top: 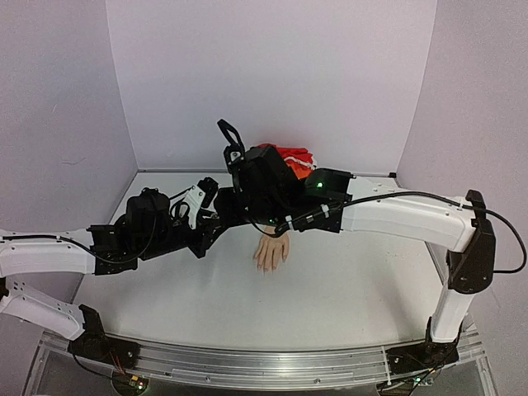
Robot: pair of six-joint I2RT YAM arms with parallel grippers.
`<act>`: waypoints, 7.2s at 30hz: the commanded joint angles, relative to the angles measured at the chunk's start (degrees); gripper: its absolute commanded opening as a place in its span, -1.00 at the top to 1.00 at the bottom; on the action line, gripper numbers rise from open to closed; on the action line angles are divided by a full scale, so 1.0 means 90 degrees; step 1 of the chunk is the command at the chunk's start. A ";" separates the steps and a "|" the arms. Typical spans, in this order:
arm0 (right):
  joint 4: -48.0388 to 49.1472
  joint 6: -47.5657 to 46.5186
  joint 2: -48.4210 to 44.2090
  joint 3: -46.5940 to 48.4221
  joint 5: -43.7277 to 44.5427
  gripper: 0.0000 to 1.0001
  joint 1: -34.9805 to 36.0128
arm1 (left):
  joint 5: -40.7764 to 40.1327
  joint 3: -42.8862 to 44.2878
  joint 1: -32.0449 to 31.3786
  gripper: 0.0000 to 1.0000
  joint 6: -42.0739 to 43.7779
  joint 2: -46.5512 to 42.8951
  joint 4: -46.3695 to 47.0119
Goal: Paint the nails
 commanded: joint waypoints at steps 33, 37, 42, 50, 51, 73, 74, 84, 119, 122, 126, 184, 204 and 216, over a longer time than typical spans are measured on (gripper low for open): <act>0.1023 -0.3791 -0.1426 -0.1297 -0.8773 0.19 -0.1502 | 0.6300 0.0657 0.0188 1.00 -0.0929 0.0007 0.0799; 0.1091 -0.3758 -0.1322 -0.1264 -0.8840 0.27 -0.1502 | 0.6332 0.0677 0.0187 1.00 -0.0935 -0.0007 0.0818; 0.1179 -0.3715 -0.1280 -0.1278 -0.8878 0.39 -0.1487 | 0.6330 0.0690 0.0189 1.00 -0.0940 -0.0021 0.0817; 0.1217 -0.3808 -0.1228 -0.1412 -0.8882 0.75 -0.1422 | 0.6136 0.0651 0.0203 1.00 -0.1050 -0.0129 0.1022; 0.1224 -0.3826 -0.1219 -0.1442 -0.8872 0.82 -0.1423 | 0.6096 0.0669 0.0212 1.00 -0.1054 -0.0146 0.1023; 0.1603 -0.2574 -0.1175 -0.2376 -0.4723 1.00 -0.0998 | 0.0629 0.0722 0.0300 1.00 -0.0428 -0.0682 0.0373; 0.1592 -0.2311 -0.1138 -0.2333 -0.3590 1.00 -0.0795 | 0.0061 0.0757 0.0300 1.00 -0.0387 -0.0576 0.0413; 0.0271 -0.0659 0.0110 -0.0298 0.1005 1.00 0.0359 | -0.1403 0.1143 0.0299 1.00 -0.0334 0.0539 0.0887; 0.0875 -0.3807 -0.1440 -0.1138 -0.8796 -0.07 -0.1450 | 0.6755 0.0647 0.0318 0.99 -0.1064 -0.0173 0.0636; 0.0879 -0.3772 -0.1276 -0.1042 -0.8940 0.05 -0.1448 | 0.6788 0.0672 0.0317 1.00 -0.1072 -0.0119 0.0650; 0.0911 -0.3753 -0.1149 -0.1003 -0.9064 0.17 -0.1424 | 0.6798 0.0691 0.0323 1.00 -0.1065 -0.0100 0.0650; 0.0930 -0.3217 -0.1894 -0.1431 -0.7324 -0.46 -0.1351 | 0.5450 -0.0078 0.0361 1.00 -0.1131 -0.1101 0.0899; 0.1212 -0.3163 -0.0975 -0.0920 -0.8970 0.56 -0.1354 | 0.6620 0.0565 0.0361 1.00 -0.1349 -0.0220 0.1004; 0.1410 -0.2905 -0.1102 -0.1648 -0.6958 1.00 -0.1168 | 0.2780 0.0594 0.0360 1.00 -0.1085 -0.0867 0.0299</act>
